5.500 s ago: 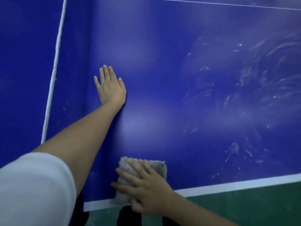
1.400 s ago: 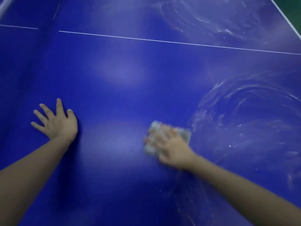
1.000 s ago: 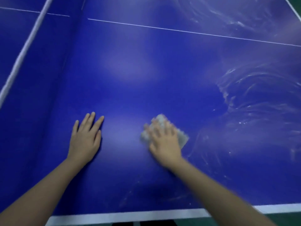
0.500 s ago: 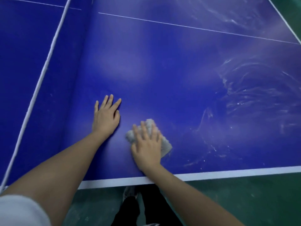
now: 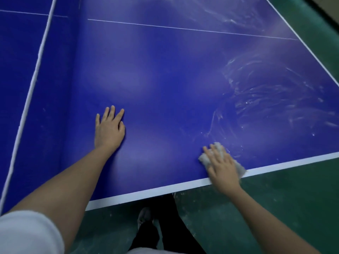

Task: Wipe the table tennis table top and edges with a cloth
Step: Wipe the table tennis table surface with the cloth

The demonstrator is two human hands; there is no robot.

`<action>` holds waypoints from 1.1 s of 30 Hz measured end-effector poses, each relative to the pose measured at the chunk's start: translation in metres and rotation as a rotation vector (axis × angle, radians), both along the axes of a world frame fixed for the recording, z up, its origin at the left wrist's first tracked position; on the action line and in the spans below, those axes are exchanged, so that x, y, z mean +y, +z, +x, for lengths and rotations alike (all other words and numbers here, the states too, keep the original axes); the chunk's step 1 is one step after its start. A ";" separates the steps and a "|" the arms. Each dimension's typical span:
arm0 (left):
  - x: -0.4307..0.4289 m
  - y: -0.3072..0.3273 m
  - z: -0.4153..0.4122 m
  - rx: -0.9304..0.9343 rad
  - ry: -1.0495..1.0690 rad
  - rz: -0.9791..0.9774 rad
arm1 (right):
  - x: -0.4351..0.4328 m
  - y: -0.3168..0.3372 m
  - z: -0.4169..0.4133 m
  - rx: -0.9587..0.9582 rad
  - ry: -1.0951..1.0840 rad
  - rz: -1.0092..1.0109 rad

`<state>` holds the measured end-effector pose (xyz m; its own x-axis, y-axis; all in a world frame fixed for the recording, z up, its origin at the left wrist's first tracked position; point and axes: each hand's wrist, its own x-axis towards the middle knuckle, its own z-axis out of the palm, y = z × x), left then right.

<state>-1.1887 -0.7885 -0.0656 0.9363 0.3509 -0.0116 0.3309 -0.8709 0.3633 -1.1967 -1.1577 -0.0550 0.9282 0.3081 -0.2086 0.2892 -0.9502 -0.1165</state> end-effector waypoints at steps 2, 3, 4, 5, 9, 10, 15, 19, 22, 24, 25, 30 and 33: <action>0.000 -0.001 0.000 -0.006 0.004 0.001 | -0.022 -0.002 0.006 -0.025 -0.233 -0.023; 0.000 -0.001 0.001 -0.007 0.006 0.003 | -0.021 -0.003 0.006 -0.027 -0.324 -0.032; 0.000 -0.001 0.001 -0.005 0.007 0.006 | -0.013 -0.004 0.005 -0.027 -0.397 -0.035; 0.001 -0.001 0.001 -0.003 0.007 0.008 | 0.001 -0.005 0.003 -0.028 -0.445 -0.038; 0.001 -0.003 0.000 0.003 0.003 0.022 | 0.089 -0.011 -0.015 -0.038 -0.220 -0.030; 0.001 -0.003 0.000 0.005 0.002 0.025 | 0.112 -0.012 -0.015 -0.032 -0.107 0.004; 0.001 -0.005 0.002 0.020 -0.004 0.062 | 0.148 -0.011 0.038 -0.031 0.253 0.102; 0.000 -0.007 0.004 0.024 0.001 0.072 | 0.047 -0.013 0.100 -0.140 -0.224 0.000; 0.000 -0.010 0.006 0.040 -0.006 0.116 | -0.022 -0.006 0.116 -0.102 -0.562 -0.036; 0.001 -0.012 0.006 0.047 -0.008 0.124 | -0.019 -0.005 0.114 -0.072 -0.674 -0.043; 0.001 -0.012 0.006 0.047 -0.009 0.124 | -0.006 -0.005 0.111 -0.072 -0.671 -0.060; 0.000 -0.012 0.007 0.043 0.003 0.117 | 0.109 -0.007 0.040 -0.041 0.068 -0.013; -0.001 -0.010 0.008 0.039 0.007 0.116 | 0.134 -0.004 -0.011 0.078 0.675 -0.019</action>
<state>-1.1811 -0.7892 -0.0757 0.9334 0.3588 -0.0067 0.3492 -0.9040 0.2466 -1.2074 -1.0234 -0.0585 0.5157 0.8104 -0.2780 0.8112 -0.5663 -0.1458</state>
